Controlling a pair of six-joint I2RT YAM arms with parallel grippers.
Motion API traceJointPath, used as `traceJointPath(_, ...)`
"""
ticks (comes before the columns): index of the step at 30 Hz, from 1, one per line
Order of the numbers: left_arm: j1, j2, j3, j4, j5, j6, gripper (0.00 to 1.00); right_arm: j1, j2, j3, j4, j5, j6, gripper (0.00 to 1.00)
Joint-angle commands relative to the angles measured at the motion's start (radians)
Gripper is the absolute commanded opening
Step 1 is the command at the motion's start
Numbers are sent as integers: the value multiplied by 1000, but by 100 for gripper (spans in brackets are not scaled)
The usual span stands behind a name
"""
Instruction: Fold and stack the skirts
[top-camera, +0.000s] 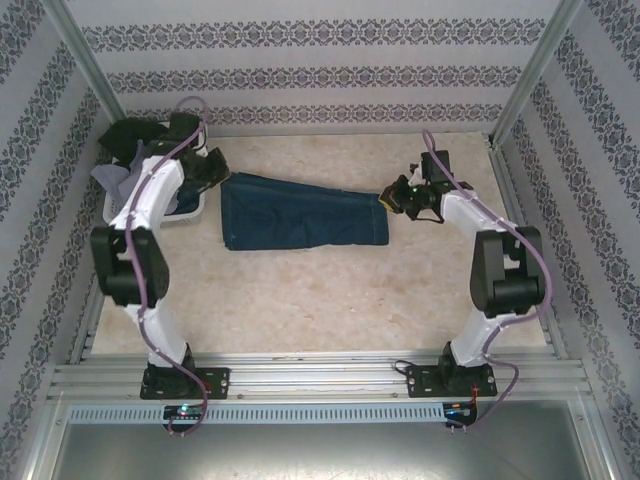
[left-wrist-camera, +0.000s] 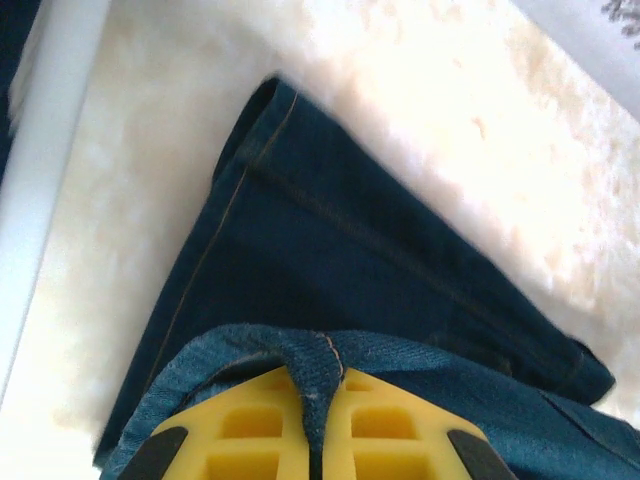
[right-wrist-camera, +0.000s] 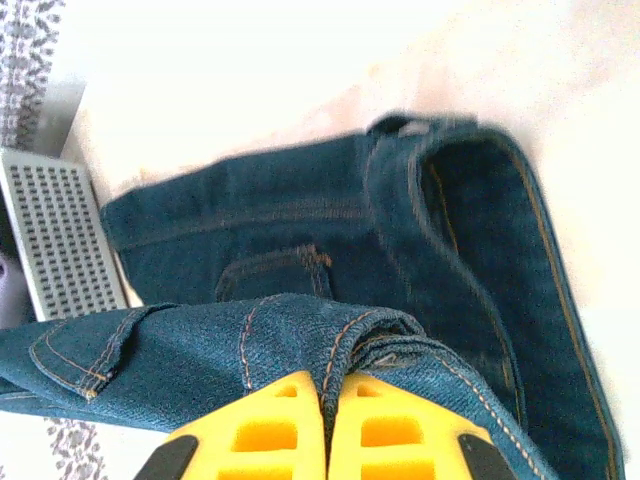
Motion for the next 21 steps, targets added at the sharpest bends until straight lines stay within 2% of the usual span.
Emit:
traceJointPath(1,6,115,165,-41,-84,68,0,-33,92,89,-9,88,0,2)
traceJointPath(3,5,197,253,-80,-90,74,0,-36,144,136,-4,79,8,5)
traceJointPath(4,3,240,301,-103,-90,78,0,-37,174,164,-10,83,13,10)
traceJointPath(5,2,282,350,-130,-90,77,5,-38,192,179,-10,88,19,16)
traceJointPath(6,2,317,388,-147,-85,77,22,-39,202,184,5,87,30,21)
traceJointPath(7,1,353,432,-168,-77,78,48,-44,203,177,46,78,47,31)
traceJointPath(8,0,376,474,-191,-74,75,63,-47,192,161,98,72,70,39)
traceJointPath(9,1,381,496,-198,-71,72,71,-50,176,143,142,64,86,47)
traceJointPath(10,-2,368,512,-201,-65,69,88,-50,148,120,189,60,95,59)
traceJointPath(11,-7,342,512,-194,-65,66,100,-50,115,101,217,70,88,70)
traceJointPath(14,-18,231,462,-160,-69,54,100,-40,14,34,216,138,31,82)
traceJointPath(16,-40,140,375,-119,-74,45,100,-26,-46,-15,218,160,-5,97)
traceJointPath(21,-145,-11,98,25,-21,-11,100,56,-75,-31,216,84,-82,98)
